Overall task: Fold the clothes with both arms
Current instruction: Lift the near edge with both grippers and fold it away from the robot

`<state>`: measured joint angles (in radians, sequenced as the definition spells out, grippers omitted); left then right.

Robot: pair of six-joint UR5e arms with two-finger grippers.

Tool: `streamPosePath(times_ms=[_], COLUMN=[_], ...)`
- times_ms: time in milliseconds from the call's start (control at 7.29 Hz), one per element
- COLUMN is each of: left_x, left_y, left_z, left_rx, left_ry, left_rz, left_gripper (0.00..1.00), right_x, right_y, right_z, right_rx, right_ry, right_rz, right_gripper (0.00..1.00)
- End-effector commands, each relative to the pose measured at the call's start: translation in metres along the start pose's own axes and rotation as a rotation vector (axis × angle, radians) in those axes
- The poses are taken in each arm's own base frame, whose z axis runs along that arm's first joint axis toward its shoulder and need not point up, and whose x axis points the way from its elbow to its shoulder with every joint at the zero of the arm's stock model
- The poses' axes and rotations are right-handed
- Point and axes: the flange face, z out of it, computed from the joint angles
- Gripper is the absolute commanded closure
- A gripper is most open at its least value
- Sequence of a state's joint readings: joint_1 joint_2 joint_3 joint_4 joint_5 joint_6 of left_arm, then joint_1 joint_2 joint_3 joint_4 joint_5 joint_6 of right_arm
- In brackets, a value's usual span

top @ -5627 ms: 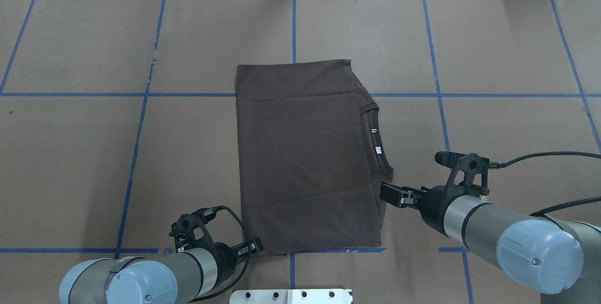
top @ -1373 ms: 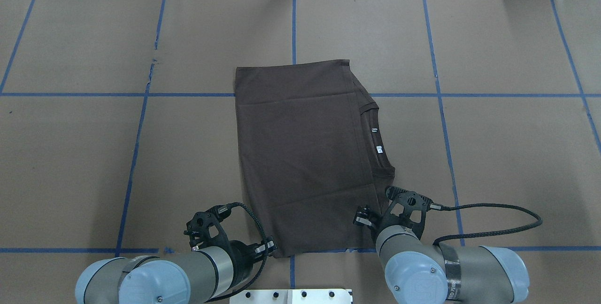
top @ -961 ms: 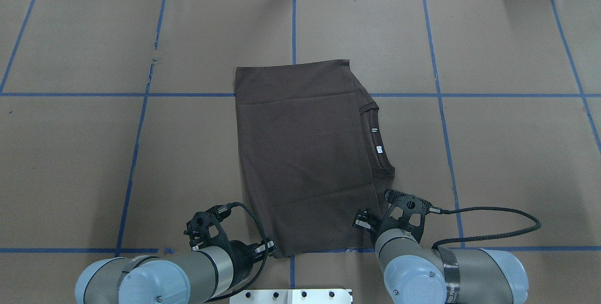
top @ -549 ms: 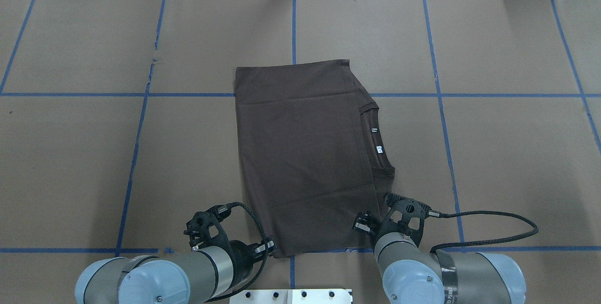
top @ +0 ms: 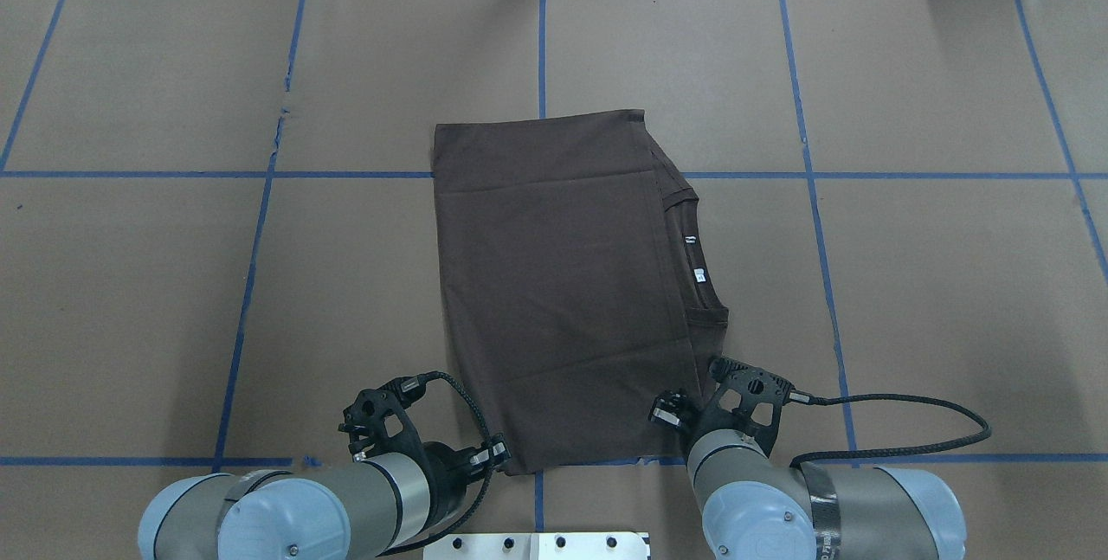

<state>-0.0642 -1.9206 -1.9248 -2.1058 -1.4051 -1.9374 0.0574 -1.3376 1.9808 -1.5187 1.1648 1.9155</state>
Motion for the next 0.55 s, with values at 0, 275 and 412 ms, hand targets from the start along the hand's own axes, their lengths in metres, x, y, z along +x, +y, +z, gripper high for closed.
streamPosePath(times_ms=[0, 275, 412], left_x=[0.0006, 0.0023, 0.0021], left_y=[-0.0001, 0.0001, 0.0010], left_z=[-0.0008, -0.0033, -0.0033], left_rx=[-0.001, -0.002, -0.004], left_ry=[0.002, 0.006, 0.006], left_rz=[0.000, -0.001, -0.001], left_gripper=[1.00, 1.00, 1.00], right_x=[-0.0015, -0.0036, -0.0029], right_y=[-0.0018, -0.0043, -0.0044], right_z=[-0.0038, -0.0092, -0.0088], right_rx=[-0.002, -0.006, -0.005], right_ry=[-0.008, -0.018, -0.016], right_rz=[0.003, 0.006, 0.005], right_gripper=[1.00, 1.00, 1.00])
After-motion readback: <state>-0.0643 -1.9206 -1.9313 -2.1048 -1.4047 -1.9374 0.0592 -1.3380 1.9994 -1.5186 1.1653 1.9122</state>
